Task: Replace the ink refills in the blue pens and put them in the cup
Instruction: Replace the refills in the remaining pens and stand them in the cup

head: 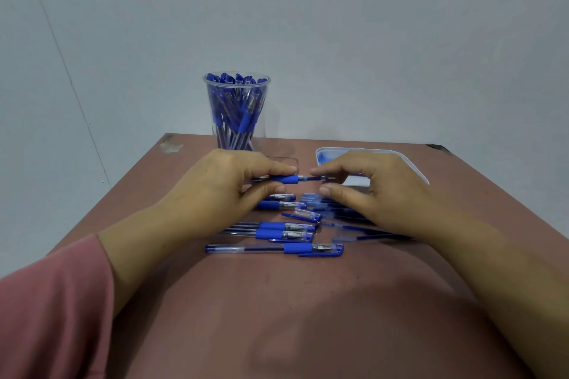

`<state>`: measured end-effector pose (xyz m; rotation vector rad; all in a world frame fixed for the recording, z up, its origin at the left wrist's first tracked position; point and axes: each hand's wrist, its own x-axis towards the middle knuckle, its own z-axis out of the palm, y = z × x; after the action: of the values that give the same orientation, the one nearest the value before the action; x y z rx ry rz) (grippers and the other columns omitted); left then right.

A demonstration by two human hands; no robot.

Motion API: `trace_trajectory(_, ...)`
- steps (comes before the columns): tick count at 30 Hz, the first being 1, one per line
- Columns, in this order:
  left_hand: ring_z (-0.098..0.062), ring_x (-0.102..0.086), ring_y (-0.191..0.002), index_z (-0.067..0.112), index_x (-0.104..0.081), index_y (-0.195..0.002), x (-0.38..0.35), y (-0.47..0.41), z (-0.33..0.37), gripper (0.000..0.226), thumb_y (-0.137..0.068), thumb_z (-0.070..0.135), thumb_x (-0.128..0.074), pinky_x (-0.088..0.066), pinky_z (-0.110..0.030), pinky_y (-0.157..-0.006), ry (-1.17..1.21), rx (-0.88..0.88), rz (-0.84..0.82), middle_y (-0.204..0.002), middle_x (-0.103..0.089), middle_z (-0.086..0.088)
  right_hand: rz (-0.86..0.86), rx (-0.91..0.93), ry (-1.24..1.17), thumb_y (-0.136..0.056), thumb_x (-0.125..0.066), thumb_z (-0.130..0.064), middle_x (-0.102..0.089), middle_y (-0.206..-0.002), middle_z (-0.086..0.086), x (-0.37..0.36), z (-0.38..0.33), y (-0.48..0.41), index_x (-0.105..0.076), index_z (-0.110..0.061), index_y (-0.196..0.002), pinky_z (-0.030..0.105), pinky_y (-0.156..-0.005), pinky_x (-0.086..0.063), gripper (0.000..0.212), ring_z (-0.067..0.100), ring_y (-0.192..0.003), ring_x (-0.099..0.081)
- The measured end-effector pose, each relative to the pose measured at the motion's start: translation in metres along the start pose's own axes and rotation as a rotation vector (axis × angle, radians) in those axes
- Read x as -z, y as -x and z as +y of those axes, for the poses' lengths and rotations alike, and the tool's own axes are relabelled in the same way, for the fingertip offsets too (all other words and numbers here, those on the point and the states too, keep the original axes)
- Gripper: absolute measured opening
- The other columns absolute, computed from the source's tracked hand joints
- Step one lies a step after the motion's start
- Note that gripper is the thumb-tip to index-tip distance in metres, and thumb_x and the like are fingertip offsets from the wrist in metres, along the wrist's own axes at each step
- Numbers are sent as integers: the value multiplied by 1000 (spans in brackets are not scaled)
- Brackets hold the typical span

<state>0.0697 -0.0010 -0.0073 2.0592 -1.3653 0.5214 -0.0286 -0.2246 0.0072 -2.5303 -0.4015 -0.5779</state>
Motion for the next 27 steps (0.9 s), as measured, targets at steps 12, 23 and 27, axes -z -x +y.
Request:
trace_trajectory(12, 18, -56, -88, 32, -69, -116, -2, 1, -2, 30, -87, 25, -69, -43, -4, -76, 6, 12, -14, -93, -61, 32, 28, 5, -37, -85, -70, -23, -65, -83, -22, -4, -2, -1, -69, -33, -93, 6, -77, -41, 13, -2, -86, -61)
trace_trajectory(23, 0, -63, -86, 34, -70, -113, 9, -1, -10, 30, -84, 40, -61, -49, -16, -73, -81, 41, 47, -94, -72, 17, -276, -32, 116, -81, -74, -37, -60, -95, -17, 7, -2, 4, -68, -47, -98, 20, -86, -39, 21, 1, -99, -48)
trace_trajectory(27, 3, -63, -86, 35, -69, -113, 9, -1, -10, 31, -84, 42, -60, -50, -15, -73, -65, 40, 50, -94, -72, 18, -304, -31, 140, -81, -73, -38, -56, -92, -13, 1, -5, 1, -72, -40, -102, 23, -83, -37, 21, 4, -93, -41)
